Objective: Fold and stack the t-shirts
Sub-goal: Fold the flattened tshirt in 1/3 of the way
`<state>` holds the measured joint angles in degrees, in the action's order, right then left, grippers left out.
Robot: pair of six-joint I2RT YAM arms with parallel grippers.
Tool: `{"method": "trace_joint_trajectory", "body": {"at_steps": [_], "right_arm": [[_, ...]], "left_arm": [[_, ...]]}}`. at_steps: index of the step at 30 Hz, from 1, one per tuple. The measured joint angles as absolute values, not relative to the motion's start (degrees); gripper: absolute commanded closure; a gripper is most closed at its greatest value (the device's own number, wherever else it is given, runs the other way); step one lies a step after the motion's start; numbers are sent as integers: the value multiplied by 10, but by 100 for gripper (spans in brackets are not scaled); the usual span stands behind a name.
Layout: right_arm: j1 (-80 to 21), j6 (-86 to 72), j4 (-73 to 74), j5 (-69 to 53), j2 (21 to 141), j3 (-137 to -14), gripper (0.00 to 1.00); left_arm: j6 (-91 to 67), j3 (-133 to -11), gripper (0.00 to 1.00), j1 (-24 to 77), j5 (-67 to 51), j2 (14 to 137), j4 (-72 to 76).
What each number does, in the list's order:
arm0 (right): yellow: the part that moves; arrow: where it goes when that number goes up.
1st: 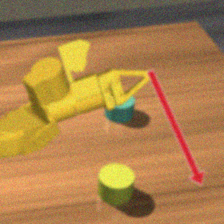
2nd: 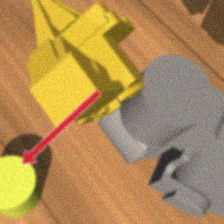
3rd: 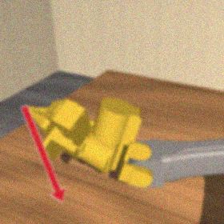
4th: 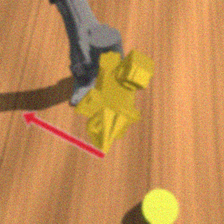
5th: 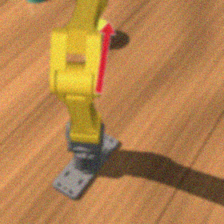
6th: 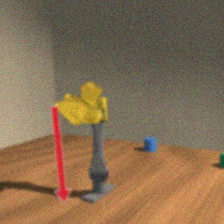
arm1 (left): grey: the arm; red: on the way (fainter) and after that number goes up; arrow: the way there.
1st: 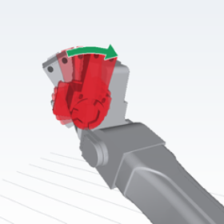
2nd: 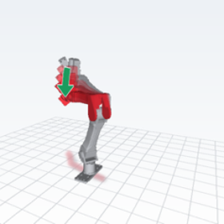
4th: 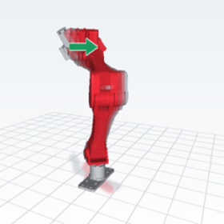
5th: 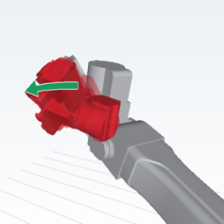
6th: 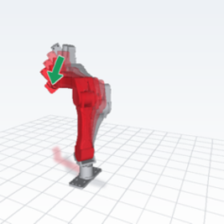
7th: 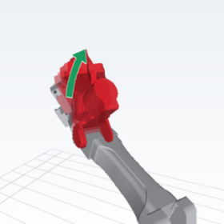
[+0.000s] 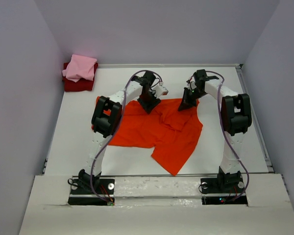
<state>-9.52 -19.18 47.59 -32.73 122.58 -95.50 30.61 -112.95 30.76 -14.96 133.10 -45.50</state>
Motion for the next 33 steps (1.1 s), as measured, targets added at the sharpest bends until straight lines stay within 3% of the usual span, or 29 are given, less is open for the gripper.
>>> {"method": "trace_joint_trajectory", "body": {"at_steps": [15, 27, 29, 33], "right_arm": [[-94, -199, 466, -319, 1280, -947, 100], [-98, -202, 477, -319, 1298, -978, 100], [-98, -201, 477, -319, 1298, -978, 100], [-98, -202, 477, -319, 1298, -978, 100]], "left_arm": [[301, -1125, 46, 308, -148, 1324, -455], [295, -1119, 56, 314, -145, 1302, -455], [295, -1114, 40, 314, -145, 1301, -453], [293, -1102, 37, 314, -138, 1300, -451]]}}
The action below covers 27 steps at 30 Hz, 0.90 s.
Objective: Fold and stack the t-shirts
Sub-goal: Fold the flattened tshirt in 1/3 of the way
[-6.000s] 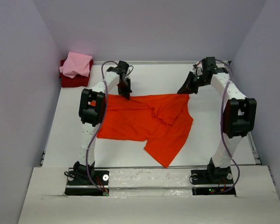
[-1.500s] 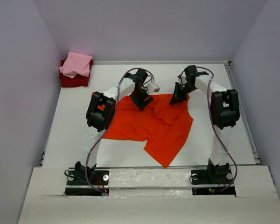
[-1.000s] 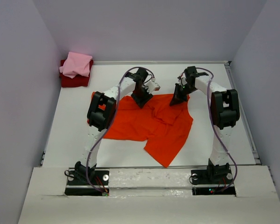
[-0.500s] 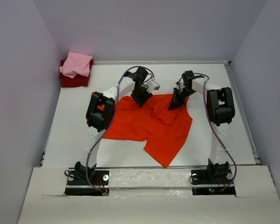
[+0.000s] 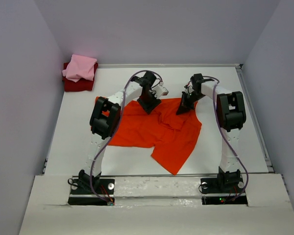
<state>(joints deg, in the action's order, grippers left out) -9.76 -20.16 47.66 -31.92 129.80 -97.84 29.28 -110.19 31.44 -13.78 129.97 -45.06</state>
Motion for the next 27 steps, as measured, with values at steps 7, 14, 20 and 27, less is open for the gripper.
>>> {"method": "trace_joint_trajectory", "body": {"at_steps": [7, 14, 20, 27], "right_arm": [[-98, -201, 477, -319, 1298, -978, 100], [-98, -201, 477, -319, 1298, -978, 100], [-98, -201, 477, -319, 1298, -978, 100], [-98, -201, 477, -319, 1298, -978, 100]], "left_arm": [[293, -1100, 48, 314, -128, 1300, -449], [292, -1100, 64, 314, -132, 1300, -450], [291, -1100, 72, 314, -135, 1300, -450], [290, -1100, 92, 314, -138, 1300, -450]]}}
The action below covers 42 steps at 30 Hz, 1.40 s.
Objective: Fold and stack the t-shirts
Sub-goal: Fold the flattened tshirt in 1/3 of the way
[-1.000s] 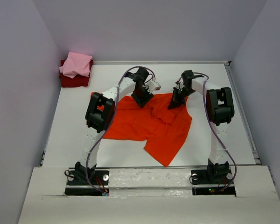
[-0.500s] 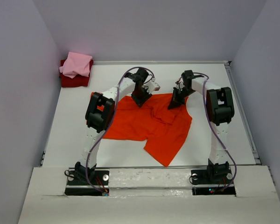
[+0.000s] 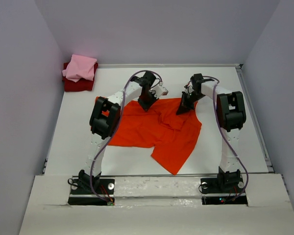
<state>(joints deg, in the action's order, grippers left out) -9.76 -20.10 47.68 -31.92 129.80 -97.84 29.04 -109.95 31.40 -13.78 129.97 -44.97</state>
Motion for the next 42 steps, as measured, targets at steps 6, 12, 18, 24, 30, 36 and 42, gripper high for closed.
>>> {"method": "trace_joint_trajectory", "body": {"at_steps": [6, 12, 18, 24, 30, 36, 42], "right_arm": [[-98, -201, 477, -319, 1298, -978, 100], [-98, -201, 477, -319, 1298, -978, 100], [-98, -201, 477, -319, 1298, -978, 100], [-98, -201, 477, -316, 1297, -978, 100], [-98, -201, 476, -314, 1295, -977, 100], [-98, -201, 476, -311, 1294, -976, 100], [-98, -201, 476, -311, 1294, -977, 100]], "left_arm": [[288, -1084, 100, 314, -146, 1300, -449], [274, -1083, 100, 325, -157, 1300, -460], [256, -1079, 100, 348, -181, 1300, -477], [248, -1052, 100, 360, -193, 1293, -480], [243, -1041, 81, 359, -178, 1285, -482], [233, -1053, 1, 357, -159, 1280, -492], [242, -1066, 1, 336, -169, 1277, -493]]}}
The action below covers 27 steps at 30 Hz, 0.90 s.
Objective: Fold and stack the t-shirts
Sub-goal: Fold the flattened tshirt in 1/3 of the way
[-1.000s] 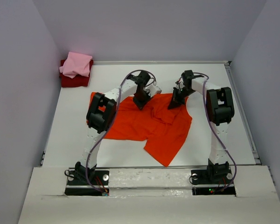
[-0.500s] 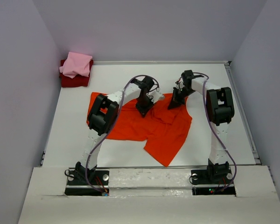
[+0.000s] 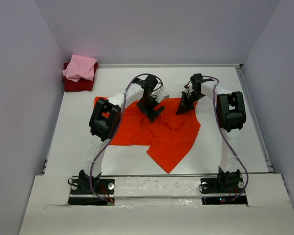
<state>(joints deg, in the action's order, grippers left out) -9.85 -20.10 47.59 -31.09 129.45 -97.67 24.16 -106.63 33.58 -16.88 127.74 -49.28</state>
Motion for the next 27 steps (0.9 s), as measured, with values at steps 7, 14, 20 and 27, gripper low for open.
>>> {"method": "trace_joint_trajectory", "body": {"at_steps": [7, 14, 20, 27], "right_arm": [[-98, -199, 476, -311, 1294, -977, 100], [-98, -196, 478, -310, 1294, -978, 100], [-98, -193, 481, -303, 1295, -983, 100], [-98, -192, 483, -299, 1295, -986, 100]], "left_arm": [[246, -1091, 1, 310, -199, 1277, -497], [251, -1104, 1, 302, -237, 1253, -494], [254, -1105, 1, 292, -243, 1248, -493], [257, -1107, 18, 284, -230, 1249, -493]]}}
